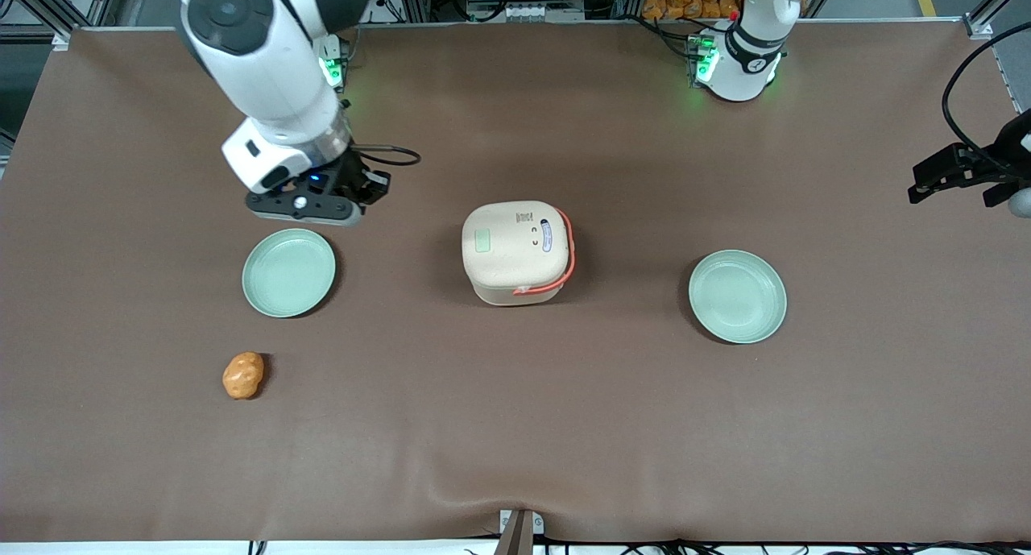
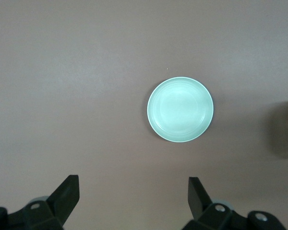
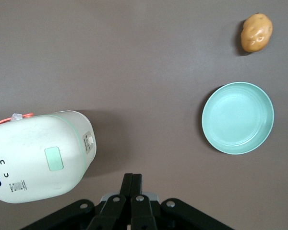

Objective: Press rice cooker button with right arm
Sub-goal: 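Lower the closed right gripper onto the green button on the cooker's front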

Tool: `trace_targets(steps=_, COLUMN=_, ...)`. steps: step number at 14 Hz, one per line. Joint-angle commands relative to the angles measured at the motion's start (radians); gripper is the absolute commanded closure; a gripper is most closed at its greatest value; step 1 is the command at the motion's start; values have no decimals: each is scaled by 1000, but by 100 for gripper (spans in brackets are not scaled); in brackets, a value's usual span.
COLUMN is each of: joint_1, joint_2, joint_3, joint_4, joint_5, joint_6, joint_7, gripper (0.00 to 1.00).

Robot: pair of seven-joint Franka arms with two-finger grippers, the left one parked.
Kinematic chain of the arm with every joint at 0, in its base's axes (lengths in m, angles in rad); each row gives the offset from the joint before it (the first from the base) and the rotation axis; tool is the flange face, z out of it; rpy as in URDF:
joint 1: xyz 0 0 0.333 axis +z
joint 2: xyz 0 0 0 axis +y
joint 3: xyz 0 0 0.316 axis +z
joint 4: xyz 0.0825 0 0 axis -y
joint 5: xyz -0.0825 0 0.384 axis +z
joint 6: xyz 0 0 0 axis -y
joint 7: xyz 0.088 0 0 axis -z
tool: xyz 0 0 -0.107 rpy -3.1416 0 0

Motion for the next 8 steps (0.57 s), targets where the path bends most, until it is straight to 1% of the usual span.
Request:
trace_targets(steps=1, joint_1=50, joint_2=71, joint_3=-11, joint_4=56, joint_5=-8, joint_6=26, joint_7=57, gripper=100)
trace_targets(steps=3, joint_1=69, joint_2=102, joint_3=-9, joint_4=56, joint_5=-8, joint_6=86, joint_7=130, gripper=100)
trace_targets(steps=4, joint_1=78, joint_2=116, joint_3=-11, joint_4=56, joint_5=-8, joint_6=99, joint_7=141, gripper=100)
trace_targets(steps=7, joint_1=97, joint_2=157, joint_3=-9, joint_4=56, joint_5=-10, joint_6=139, joint_7=134, gripper=100)
trace_targets(steps=8, joint_1=112, joint_2=173, joint_3=-9, joint_4=54, joint_5=-29, joint_6=162, joint_7=132, gripper=100)
